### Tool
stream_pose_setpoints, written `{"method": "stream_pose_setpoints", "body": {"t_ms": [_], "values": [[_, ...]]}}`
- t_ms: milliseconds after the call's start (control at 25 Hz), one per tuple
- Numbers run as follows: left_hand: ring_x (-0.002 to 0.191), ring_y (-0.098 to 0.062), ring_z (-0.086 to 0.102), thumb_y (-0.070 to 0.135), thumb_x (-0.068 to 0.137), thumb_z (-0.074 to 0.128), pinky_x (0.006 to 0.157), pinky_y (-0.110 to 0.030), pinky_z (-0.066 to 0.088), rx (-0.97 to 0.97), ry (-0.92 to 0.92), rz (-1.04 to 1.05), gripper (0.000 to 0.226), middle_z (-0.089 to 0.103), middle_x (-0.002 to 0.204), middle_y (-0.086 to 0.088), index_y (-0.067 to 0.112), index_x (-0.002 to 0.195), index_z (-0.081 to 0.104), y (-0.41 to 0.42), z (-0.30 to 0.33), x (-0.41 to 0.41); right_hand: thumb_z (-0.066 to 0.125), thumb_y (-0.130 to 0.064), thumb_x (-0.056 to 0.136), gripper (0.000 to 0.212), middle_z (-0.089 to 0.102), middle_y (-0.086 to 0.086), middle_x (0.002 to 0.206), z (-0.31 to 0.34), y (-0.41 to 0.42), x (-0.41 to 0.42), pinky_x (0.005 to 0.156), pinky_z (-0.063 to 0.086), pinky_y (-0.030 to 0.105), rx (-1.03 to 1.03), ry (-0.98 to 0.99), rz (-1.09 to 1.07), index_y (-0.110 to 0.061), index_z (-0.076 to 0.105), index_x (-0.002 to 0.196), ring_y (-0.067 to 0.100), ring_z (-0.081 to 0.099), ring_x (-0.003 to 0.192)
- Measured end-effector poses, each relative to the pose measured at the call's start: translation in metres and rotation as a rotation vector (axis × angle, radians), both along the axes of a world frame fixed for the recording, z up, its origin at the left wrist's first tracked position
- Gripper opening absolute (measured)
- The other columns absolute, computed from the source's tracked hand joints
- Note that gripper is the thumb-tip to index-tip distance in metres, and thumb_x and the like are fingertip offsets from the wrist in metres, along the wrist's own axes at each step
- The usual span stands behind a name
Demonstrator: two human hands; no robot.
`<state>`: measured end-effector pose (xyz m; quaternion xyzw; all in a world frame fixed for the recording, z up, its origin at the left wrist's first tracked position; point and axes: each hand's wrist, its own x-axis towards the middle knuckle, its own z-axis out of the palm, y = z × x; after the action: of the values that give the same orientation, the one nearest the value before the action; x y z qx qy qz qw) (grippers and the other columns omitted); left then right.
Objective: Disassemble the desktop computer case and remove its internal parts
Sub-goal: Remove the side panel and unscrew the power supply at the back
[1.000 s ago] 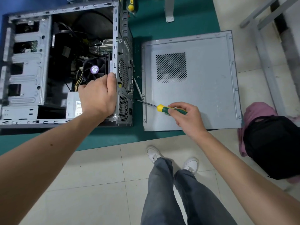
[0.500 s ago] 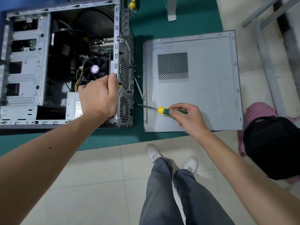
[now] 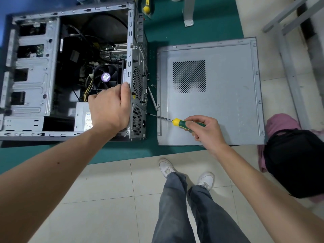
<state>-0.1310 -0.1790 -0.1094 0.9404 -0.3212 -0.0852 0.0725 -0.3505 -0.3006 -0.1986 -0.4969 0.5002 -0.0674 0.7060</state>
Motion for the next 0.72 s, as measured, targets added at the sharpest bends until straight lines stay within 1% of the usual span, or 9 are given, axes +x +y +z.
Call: {"method": "stream_pose_setpoints", "body": {"t_ms": [120, 240, 320, 400, 480, 560, 600, 640, 720], "values": [[0.068, -0.027, 0.049, 0.044, 0.102, 0.011, 0.089, -0.046, 0.034, -0.003, 0.0, 0.002, 0.05, 0.044, 0.058, 0.005, 0.025, 0.061, 0.031, 0.001, -0.001, 0.0, 0.066, -0.007, 0.083, 0.014, 0.066, 0.006, 0.065, -0.002, -0.002, 0.0, 0.041, 0.029, 0.02, 0.032, 0.001, 0.013, -0.016, 0.076, 0.077, 0.013, 0.036, 0.047], [0.067, -0.027, 0.048, 0.044, 0.102, 0.012, 0.088, -0.046, 0.032, -0.007, -0.005, 0.002, 0.05, 0.043, 0.058, 0.004, 0.025, 0.06, 0.031, 0.0, -0.002, -0.001, 0.071, -0.009, 0.082, 0.01, 0.061, 0.002, 0.06, -0.006, -0.013, -0.002, 0.042, 0.033, 0.019, 0.022, 0.008, 0.061, -0.017, 0.077, 0.083, 0.013, 0.041, 0.048], [0.067, -0.027, 0.048, 0.043, 0.102, 0.012, 0.088, -0.045, 0.032, -0.002, -0.007, 0.002, 0.05, 0.044, 0.058, 0.004, 0.025, 0.06, 0.031, 0.001, -0.002, -0.001, 0.075, -0.009, 0.08, 0.014, 0.059, -0.004, 0.058, -0.006, -0.025, 0.0, 0.045, 0.037, 0.018, -0.013, 0.017, 0.133, -0.021, 0.077, 0.088, 0.012, 0.046, 0.05], [0.066, -0.027, 0.048, 0.043, 0.103, 0.012, 0.088, -0.045, 0.032, 0.002, -0.003, 0.002, 0.05, 0.044, 0.057, 0.004, 0.025, 0.061, 0.033, 0.001, -0.001, -0.001, 0.077, -0.007, 0.078, 0.02, 0.061, -0.006, 0.062, -0.003, -0.038, 0.005, 0.049, 0.039, 0.02, -0.048, 0.008, 0.201, -0.023, 0.078, 0.09, 0.013, 0.048, 0.055], [0.066, -0.027, 0.048, 0.043, 0.103, 0.012, 0.088, -0.046, 0.034, 0.007, -0.007, -0.003, 0.051, 0.044, 0.057, 0.003, 0.024, 0.061, 0.033, 0.0, -0.001, -0.001, 0.077, -0.015, 0.076, 0.015, 0.062, -0.003, 0.064, 0.0, -0.052, 0.015, 0.049, 0.037, 0.022, -0.055, 0.042, 0.236, -0.022, 0.079, 0.088, 0.014, 0.048, 0.056], [0.066, -0.026, 0.048, 0.043, 0.102, 0.012, 0.087, -0.046, 0.035, 0.006, -0.01, -0.008, 0.05, 0.044, 0.057, 0.004, 0.025, 0.061, 0.033, 0.0, -0.001, -0.002, 0.071, -0.028, 0.077, 0.016, 0.063, 0.002, 0.066, 0.003, -0.062, 0.026, 0.053, 0.035, 0.027, -0.004, 0.115, 0.2, -0.017, 0.076, 0.087, 0.017, 0.05, 0.052], [0.065, -0.026, 0.048, 0.044, 0.102, 0.011, 0.087, -0.046, 0.035, 0.003, -0.016, -0.007, 0.05, 0.044, 0.057, 0.004, 0.025, 0.06, 0.032, 0.0, -0.001, -0.001, 0.066, -0.029, 0.08, 0.017, 0.063, 0.005, 0.069, 0.003, -0.063, 0.032, 0.054, 0.035, 0.029, 0.03, 0.154, 0.155, -0.015, 0.074, 0.087, 0.018, 0.051, 0.05], [0.065, -0.026, 0.048, 0.044, 0.102, 0.011, 0.086, -0.046, 0.034, 0.002, -0.02, -0.007, 0.05, 0.044, 0.057, 0.004, 0.025, 0.06, 0.033, 0.0, -0.001, -0.001, 0.061, -0.026, 0.083, 0.016, 0.063, 0.007, 0.071, 0.002, -0.063, 0.037, 0.053, 0.035, 0.028, 0.05, 0.19, 0.104, -0.014, 0.07, 0.087, 0.018, 0.052, 0.047], [0.064, -0.026, 0.048, 0.045, 0.101, 0.01, 0.086, -0.046, 0.035, 0.002, -0.011, -0.01, 0.051, 0.044, 0.057, 0.004, 0.025, 0.061, 0.033, 0.0, -0.002, -0.001, 0.054, -0.018, 0.085, 0.011, 0.061, 0.01, 0.072, 0.003, -0.056, 0.041, 0.043, 0.036, 0.021, 0.04, 0.25, -0.014, -0.011, 0.063, 0.087, 0.015, 0.05, 0.04]]}}
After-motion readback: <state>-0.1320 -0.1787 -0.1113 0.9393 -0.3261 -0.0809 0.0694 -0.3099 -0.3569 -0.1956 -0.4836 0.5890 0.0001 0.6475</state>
